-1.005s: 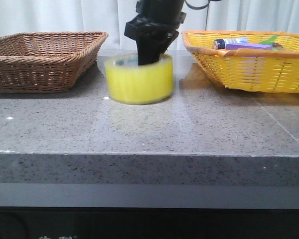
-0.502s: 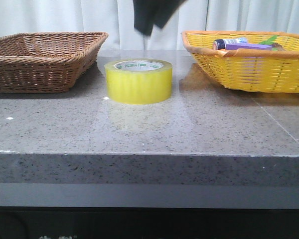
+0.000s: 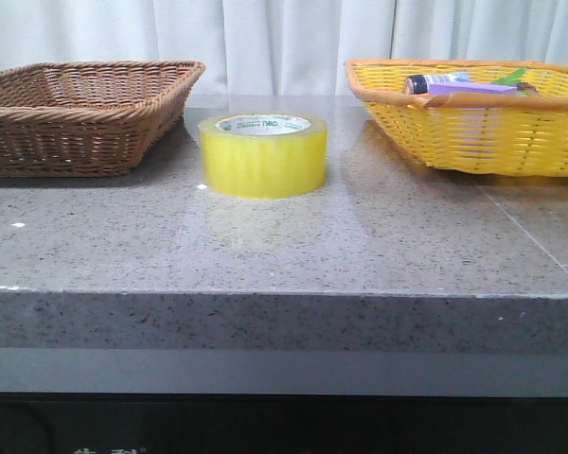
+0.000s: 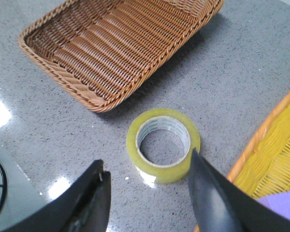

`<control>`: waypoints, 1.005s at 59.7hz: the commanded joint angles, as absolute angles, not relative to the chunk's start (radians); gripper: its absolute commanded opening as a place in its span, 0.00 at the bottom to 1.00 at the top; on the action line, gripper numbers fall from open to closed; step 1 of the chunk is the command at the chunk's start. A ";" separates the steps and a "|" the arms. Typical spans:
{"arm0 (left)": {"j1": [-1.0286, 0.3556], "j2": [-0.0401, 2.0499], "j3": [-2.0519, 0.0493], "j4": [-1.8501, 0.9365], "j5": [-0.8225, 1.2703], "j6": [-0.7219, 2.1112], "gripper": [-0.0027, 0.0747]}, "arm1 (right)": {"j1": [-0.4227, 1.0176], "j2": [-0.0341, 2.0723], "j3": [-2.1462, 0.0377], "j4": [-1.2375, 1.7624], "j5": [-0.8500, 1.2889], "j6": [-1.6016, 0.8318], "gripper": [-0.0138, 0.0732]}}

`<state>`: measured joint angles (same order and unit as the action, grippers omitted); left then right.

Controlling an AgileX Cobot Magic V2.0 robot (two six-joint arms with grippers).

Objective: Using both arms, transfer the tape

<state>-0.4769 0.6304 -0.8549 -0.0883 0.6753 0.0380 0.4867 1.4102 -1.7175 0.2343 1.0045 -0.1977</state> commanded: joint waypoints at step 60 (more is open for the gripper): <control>-0.556 1.212 -1.307 -0.234 0.864 0.699 0.67 | 0.486 0.749 -0.947 0.282 0.643 -0.195 0.62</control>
